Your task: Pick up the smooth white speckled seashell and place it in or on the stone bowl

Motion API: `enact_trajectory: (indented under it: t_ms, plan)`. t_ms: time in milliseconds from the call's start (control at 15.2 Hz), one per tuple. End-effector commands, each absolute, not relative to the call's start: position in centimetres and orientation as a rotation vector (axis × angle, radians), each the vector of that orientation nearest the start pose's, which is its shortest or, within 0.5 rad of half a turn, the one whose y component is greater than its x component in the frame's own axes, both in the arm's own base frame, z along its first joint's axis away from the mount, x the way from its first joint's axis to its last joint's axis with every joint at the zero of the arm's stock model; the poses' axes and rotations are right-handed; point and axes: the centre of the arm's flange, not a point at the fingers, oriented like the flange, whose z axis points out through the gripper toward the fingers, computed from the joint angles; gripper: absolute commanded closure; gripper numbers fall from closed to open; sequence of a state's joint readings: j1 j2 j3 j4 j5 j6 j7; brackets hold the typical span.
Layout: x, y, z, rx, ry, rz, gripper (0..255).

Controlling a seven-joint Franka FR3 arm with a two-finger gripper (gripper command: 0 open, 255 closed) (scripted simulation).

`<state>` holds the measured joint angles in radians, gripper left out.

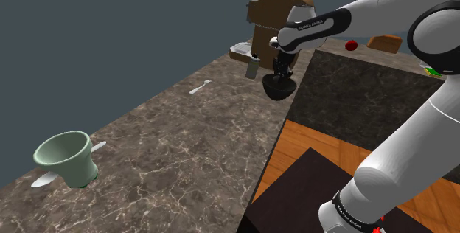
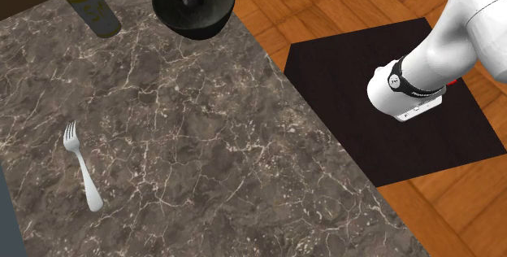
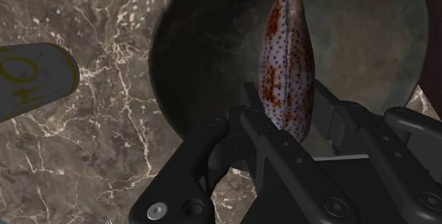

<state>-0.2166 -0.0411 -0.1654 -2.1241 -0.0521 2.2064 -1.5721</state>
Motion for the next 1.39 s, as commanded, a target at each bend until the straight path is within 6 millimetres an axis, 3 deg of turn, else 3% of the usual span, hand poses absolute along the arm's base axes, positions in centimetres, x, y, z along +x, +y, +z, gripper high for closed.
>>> enact_trajectory:
  t_ms: [0, 198, 264, 594, 858, 1320]
  plan:
    - [50.5, -20.5, 44.0, -2.677, -1.867, -0.063, 255]
    - [50.5, -20.5, 44.0, -2.677, -1.867, -0.063, 255]
    - [50.5, -20.5, 44.0, -2.677, -1.867, -0.063, 0]
    - [50.5, -20.5, 44.0, -2.677, -1.867, -0.063, 0]
    - [50.0, -20.1, 48.9, -2.677, -1.867, -0.063, 0]
    - [50.0, -20.1, 48.9, -2.677, -1.867, -0.063, 0]
